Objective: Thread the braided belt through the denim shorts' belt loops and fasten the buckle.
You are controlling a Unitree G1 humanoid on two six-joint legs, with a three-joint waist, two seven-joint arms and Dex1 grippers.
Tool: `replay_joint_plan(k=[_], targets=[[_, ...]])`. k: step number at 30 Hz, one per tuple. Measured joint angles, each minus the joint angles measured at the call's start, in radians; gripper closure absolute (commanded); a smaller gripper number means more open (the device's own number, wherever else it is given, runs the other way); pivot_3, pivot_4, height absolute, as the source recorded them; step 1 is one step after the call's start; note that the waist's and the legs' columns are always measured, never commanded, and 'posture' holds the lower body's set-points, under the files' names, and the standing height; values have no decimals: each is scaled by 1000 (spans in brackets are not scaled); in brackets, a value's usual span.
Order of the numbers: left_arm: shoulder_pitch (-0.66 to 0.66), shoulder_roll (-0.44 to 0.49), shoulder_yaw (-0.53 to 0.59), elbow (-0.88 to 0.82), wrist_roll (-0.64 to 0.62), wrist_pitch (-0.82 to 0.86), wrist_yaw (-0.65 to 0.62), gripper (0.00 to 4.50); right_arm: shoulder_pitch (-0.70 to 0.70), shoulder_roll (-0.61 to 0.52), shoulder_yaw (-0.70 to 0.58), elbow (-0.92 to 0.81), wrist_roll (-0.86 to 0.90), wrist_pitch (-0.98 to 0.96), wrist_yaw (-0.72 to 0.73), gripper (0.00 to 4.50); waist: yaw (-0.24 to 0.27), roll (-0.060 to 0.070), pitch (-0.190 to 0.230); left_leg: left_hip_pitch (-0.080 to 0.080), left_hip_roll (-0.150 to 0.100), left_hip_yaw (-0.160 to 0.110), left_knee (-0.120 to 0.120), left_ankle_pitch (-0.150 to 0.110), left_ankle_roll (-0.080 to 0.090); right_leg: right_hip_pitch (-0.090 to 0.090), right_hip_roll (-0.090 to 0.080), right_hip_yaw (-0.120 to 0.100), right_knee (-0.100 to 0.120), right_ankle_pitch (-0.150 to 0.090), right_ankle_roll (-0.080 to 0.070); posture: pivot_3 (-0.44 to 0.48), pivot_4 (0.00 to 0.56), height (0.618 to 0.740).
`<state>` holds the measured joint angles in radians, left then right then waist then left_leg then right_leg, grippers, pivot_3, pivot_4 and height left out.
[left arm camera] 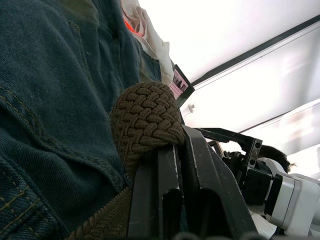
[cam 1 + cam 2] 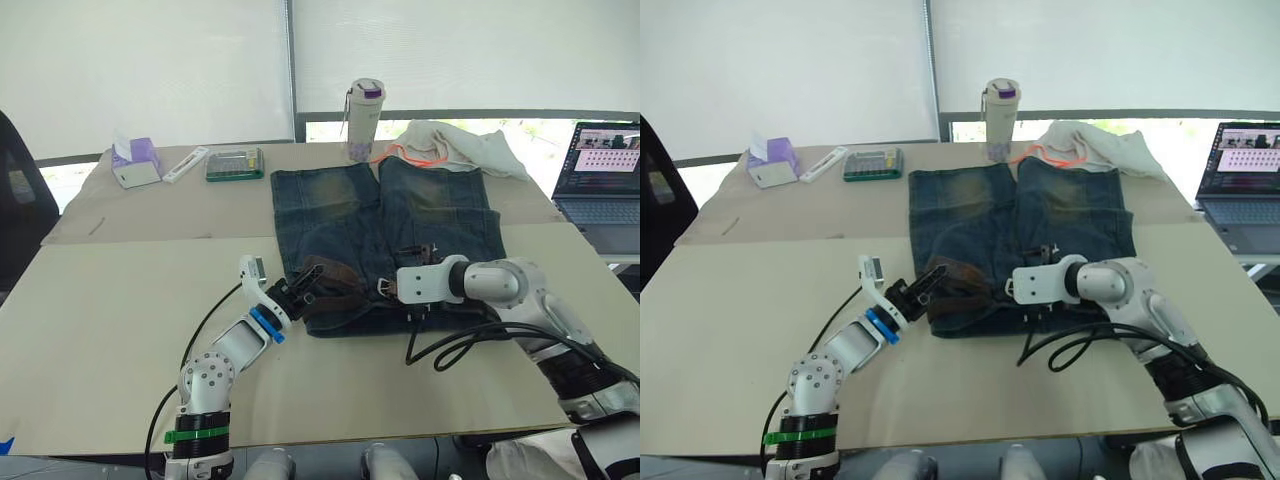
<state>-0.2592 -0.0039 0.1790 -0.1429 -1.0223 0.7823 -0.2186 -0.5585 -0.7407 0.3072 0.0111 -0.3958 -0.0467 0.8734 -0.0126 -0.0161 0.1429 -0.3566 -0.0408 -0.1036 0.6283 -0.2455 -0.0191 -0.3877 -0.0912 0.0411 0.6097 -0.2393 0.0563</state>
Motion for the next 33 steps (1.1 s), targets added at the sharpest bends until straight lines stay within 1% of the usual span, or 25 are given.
replay_joint_plan(k=[8, 11, 16, 20, 23, 28, 33], targets=[[0, 0, 0, 0, 0, 0, 0, 4500, -1, 44, -11, -1, -15, 47, -48, 26, 0, 0, 0, 0, 0, 0, 0, 0, 0, 0, 0, 0, 0, 0, 0, 0, 150, 740], [0, 0, 0, 0, 0, 0, -2, 4500, -1, 82, -43, -5, -12, 105, -82, 26, -1, 0, 0, 0, 0, 0, 0, 0, 0, 0, 0, 0, 1, 0, 0, 0, 150, 740], [-1, 0, -1, 0, 0, -1, -5, 4500, -7, 114, -80, -16, 0, 175, -115, 26, 0, 0, 0, 0, 0, 0, 0, 0, 0, 0, 0, 0, 0, 0, 0, 0, 150, 740], [-2, -2, -2, 0, 0, -4, -10, 4500, -16, 91, -81, -18, -20, 165, -134, 26, 0, 0, 0, 0, 0, 0, 0, 0, 0, 0, 0, 0, 0, 0, 0, 0, 150, 740], [-2, -2, -2, 0, 1, -7, -11, 4500, -27, 67, -74, -14, -47, 115, -154, 26, 0, 0, 0, 0, 0, 0, 0, 0, 0, 0, 0, 0, 0, 0, 0, 0, 150, 740], [-2, -7, -3, 1, 2, -13, -11, 4500, -25, 70, -70, -6, -45, 110, -134, 26, 0, 0, 0, 0, 0, 0, 0, 0, 0, 0, 0, 0, 0, 0, 0, 0, 150, 740], [-2, -9, -3, 1, 3, -14, -11, 4500, 19, 105, -76, -53, 32, 195, -76, 26, 0, 0, 0, 0, 0, 0, 0, 0, 0, 0, 0, 0, 0, 0, 0, 0, 150, 740]])
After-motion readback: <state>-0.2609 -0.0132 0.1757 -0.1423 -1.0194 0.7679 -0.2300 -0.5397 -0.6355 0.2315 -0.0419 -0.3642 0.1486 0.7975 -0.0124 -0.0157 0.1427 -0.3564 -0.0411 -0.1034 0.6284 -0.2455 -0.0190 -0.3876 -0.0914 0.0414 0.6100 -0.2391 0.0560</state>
